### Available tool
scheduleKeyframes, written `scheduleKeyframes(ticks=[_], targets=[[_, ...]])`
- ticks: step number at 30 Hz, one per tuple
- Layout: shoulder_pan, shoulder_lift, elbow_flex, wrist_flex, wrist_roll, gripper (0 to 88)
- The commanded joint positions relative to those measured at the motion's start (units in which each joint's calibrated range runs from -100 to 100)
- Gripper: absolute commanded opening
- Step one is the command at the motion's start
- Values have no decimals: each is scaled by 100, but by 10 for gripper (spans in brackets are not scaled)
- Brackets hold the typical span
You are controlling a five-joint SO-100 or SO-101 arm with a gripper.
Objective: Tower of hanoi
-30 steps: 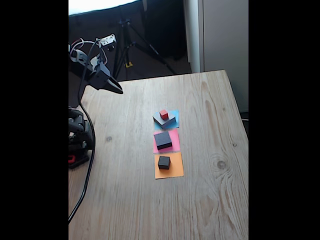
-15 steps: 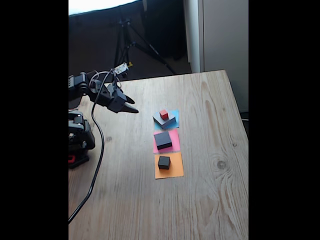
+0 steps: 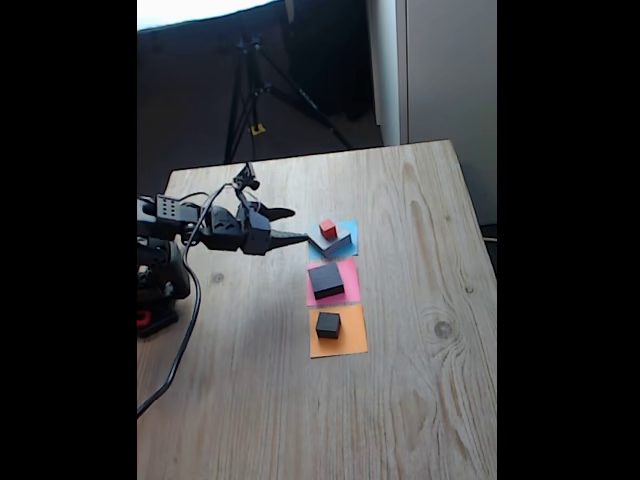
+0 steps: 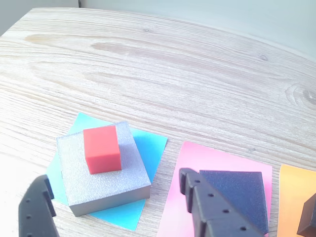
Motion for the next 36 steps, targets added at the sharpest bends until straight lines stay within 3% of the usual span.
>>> scheduleKeyframes(ticks=[1,14,36], targets=[[-64,822,59,-1330,-25,311],[-307,3501,-414,-3636,-159,302],[-591,5651,-1941,-4389,-243,298]])
